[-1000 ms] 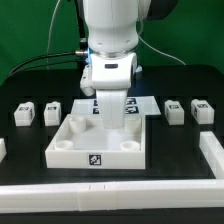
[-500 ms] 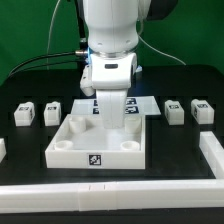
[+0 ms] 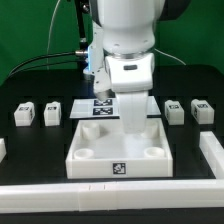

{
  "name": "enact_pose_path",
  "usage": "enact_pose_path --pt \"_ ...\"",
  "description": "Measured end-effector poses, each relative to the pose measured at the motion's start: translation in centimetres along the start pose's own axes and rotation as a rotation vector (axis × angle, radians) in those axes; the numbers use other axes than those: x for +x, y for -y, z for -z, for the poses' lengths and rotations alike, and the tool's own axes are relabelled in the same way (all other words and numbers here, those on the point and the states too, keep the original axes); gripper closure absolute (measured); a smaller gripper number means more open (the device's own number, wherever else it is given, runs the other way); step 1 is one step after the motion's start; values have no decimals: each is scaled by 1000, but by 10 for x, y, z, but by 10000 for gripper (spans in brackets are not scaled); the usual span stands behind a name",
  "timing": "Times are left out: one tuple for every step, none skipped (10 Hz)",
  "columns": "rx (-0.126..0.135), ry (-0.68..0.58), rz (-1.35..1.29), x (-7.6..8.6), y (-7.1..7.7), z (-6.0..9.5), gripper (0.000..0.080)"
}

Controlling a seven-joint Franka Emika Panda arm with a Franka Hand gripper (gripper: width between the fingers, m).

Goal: Assemble one leg

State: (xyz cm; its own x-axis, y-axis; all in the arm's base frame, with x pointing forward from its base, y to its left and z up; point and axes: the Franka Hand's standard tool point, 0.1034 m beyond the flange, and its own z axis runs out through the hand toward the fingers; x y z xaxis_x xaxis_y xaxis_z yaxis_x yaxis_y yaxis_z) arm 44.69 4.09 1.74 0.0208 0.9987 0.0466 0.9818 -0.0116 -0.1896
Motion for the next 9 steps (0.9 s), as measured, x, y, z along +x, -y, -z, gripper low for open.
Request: enact_pose_path --pt "-7 -5 7 5 -8 1 728" --pt "-18 -12 13 12 -19 3 728" --pt "-25 -18 -8 21 -25 4 728" --pt "-26 -22 -20 33 -27 4 728" --pt "-27 -25 -22 42 -27 3 729" --pt "-29 -29 -13 49 -28 3 729" --pt "-31 -31 -9 52 -28 3 729" --pt "-34 -32 -4 52 -28 3 729" --pt "-36 -32 25 50 -29 3 729"
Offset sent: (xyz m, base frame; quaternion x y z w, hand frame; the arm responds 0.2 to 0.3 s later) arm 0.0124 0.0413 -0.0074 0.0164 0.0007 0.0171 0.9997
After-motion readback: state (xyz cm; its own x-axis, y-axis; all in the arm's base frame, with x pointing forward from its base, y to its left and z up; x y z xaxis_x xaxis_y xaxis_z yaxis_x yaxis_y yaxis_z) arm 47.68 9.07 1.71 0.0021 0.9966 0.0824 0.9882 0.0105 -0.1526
